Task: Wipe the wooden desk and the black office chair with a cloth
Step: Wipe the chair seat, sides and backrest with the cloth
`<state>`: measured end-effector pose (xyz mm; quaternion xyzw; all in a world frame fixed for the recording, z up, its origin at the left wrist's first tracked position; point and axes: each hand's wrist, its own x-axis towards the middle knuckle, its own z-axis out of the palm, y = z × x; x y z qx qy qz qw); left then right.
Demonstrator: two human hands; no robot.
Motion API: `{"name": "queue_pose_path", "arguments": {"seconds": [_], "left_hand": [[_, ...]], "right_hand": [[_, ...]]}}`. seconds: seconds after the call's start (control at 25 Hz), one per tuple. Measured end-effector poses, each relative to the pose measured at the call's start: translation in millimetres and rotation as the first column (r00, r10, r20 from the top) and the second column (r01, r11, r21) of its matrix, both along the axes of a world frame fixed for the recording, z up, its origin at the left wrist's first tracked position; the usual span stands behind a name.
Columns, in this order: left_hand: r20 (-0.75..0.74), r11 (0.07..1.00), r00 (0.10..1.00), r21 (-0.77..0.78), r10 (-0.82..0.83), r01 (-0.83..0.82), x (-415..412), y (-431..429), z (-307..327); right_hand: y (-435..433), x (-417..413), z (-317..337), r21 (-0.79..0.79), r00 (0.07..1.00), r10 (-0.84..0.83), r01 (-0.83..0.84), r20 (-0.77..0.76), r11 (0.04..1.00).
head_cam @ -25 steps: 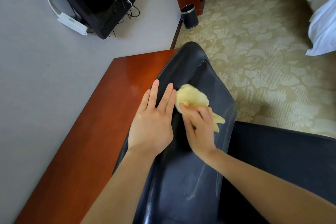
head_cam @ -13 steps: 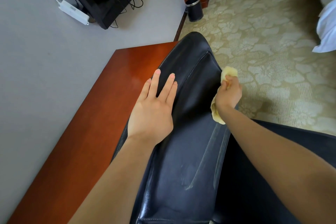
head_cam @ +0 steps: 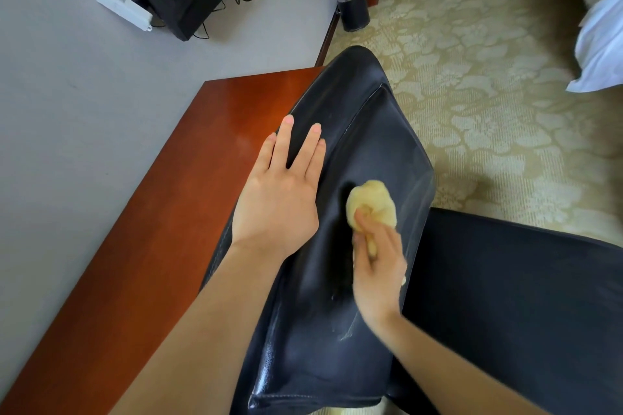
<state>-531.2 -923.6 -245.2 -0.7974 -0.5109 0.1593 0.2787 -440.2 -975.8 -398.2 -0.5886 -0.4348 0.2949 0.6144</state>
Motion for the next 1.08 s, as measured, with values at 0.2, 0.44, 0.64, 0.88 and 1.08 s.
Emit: {"name": "queue_pose_path", "arguments": {"seconds": [0.2,0.44,0.64,0.88,1.08], "left_hand": [[-0.009,1.000,1.000,0.006,0.007,-0.007,3,-2,0],[-0.010,1.000,1.000,0.008,0.006,-0.005,3,-3,-2],[0.000,1.000,1.000,0.001,0.007,-0.007,1,-1,-1],[0.014,1.000,1.000,-0.003,-0.012,0.012,1,3,-2],[0.029,0.999,0.999,-0.005,-0.032,0.032,3,7,-3]], "right_hand": [[-67,-4,-18,0.283,0.939,0.204,-0.283,0.277,0.916],[8,25,-1,0.325,0.862,0.156,-0.342,0.483,0.882],[109,50,22,0.087,0.944,0.067,-0.100,0.323,0.991],[199,48,85,0.118,0.986,-0.113,0.098,0.125,0.988],[217,58,73,0.068,0.968,-0.198,0.189,0.153,0.980]]}}
